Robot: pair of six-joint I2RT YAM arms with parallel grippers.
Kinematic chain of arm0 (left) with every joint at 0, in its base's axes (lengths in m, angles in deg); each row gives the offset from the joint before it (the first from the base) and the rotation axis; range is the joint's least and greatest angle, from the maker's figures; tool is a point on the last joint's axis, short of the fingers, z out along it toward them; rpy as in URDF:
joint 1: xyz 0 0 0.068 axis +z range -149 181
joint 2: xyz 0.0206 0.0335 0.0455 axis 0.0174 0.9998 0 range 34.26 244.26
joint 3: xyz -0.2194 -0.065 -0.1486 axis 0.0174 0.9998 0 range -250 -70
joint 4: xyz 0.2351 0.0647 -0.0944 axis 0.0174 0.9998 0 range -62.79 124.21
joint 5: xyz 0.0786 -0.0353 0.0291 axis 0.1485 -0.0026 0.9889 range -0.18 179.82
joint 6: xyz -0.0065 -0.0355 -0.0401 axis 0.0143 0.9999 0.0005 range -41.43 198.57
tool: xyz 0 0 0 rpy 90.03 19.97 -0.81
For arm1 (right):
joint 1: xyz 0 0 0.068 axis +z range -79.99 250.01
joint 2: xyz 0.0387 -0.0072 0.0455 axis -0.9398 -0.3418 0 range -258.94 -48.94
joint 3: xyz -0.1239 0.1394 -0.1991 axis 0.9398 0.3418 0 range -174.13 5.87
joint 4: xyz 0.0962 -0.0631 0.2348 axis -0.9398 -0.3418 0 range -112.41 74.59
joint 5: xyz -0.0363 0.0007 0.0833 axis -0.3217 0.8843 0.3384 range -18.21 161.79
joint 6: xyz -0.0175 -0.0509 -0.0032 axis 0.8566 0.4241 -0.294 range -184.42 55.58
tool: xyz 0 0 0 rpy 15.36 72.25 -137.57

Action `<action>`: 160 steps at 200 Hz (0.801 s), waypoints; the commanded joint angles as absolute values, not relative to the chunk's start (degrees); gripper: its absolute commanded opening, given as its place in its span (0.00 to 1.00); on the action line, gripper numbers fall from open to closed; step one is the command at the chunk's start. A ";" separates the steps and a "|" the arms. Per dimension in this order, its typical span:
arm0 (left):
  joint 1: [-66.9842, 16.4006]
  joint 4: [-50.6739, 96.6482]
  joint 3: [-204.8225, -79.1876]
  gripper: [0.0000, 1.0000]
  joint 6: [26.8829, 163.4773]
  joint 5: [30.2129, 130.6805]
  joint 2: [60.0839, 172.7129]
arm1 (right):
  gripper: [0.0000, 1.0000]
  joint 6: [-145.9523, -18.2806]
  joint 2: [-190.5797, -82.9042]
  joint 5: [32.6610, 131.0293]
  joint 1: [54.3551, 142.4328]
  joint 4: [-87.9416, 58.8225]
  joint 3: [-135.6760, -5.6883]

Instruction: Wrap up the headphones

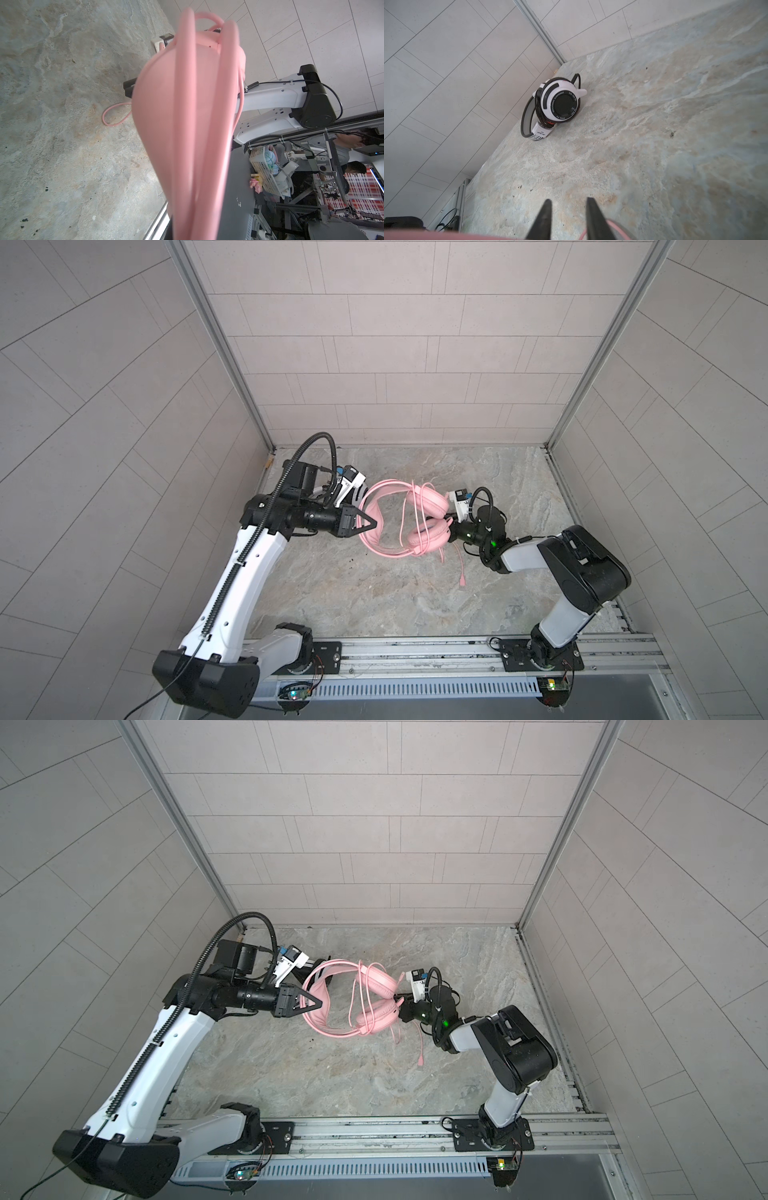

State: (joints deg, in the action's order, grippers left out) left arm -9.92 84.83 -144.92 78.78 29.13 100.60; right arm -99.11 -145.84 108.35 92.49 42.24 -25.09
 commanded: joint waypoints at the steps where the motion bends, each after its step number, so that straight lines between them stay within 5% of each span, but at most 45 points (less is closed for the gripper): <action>1: -8.96 82.25 -147.52 0.00 78.24 25.57 98.63 | 0.04 -99.70 -142.72 107.27 92.42 43.99 -23.03; 25: -6.32 78.24 -147.02 0.00 82.37 28.31 97.73 | 0.01 -96.82 -131.93 102.08 92.87 32.18 -18.98; 68: 1.66 46.35 -141.17 0.00 107.51 29.48 95.18 | 0.00 -86.51 -103.52 86.70 96.42 -4.66 -16.51; 97: 2.38 43.97 -143.24 0.00 109.71 36.43 97.75 | 0.00 -84.35 -86.89 81.57 96.47 -20.24 -18.14; 160: 2.41 43.95 -142.94 0.00 108.29 38.78 98.30 | 0.00 -79.55 -79.97 74.85 96.20 -33.07 -31.11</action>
